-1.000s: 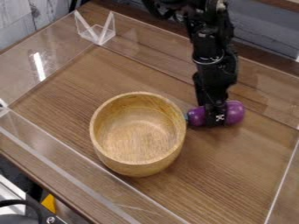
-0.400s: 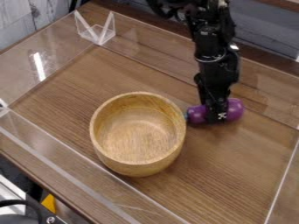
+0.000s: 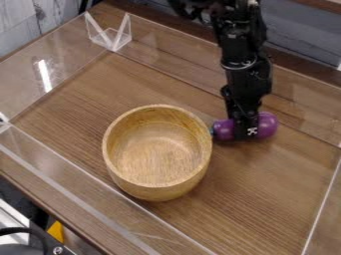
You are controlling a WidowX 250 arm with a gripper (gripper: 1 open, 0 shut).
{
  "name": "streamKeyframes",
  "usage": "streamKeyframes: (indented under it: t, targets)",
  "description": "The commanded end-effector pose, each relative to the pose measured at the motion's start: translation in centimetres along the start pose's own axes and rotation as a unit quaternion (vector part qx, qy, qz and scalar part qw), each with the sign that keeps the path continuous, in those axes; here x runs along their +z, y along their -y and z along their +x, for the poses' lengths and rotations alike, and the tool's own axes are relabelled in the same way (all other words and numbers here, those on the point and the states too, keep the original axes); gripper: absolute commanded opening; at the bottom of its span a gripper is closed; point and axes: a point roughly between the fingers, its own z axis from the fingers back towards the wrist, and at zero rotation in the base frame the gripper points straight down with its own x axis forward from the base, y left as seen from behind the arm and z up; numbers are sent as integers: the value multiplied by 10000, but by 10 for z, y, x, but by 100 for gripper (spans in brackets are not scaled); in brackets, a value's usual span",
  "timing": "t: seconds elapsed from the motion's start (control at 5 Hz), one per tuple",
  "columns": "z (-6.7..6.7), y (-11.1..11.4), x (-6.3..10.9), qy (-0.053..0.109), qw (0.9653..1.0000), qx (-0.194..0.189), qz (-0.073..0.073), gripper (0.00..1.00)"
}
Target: Put the purple eggplant in the brown bowl
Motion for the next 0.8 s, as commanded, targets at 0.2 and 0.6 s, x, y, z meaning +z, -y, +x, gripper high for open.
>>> streamKeyframes:
  t: [0.2,0.6]
  targets:
    - [7,-10,17,170,9998,2,78,0]
    - [1,-5,36,268,9995,74,143,0]
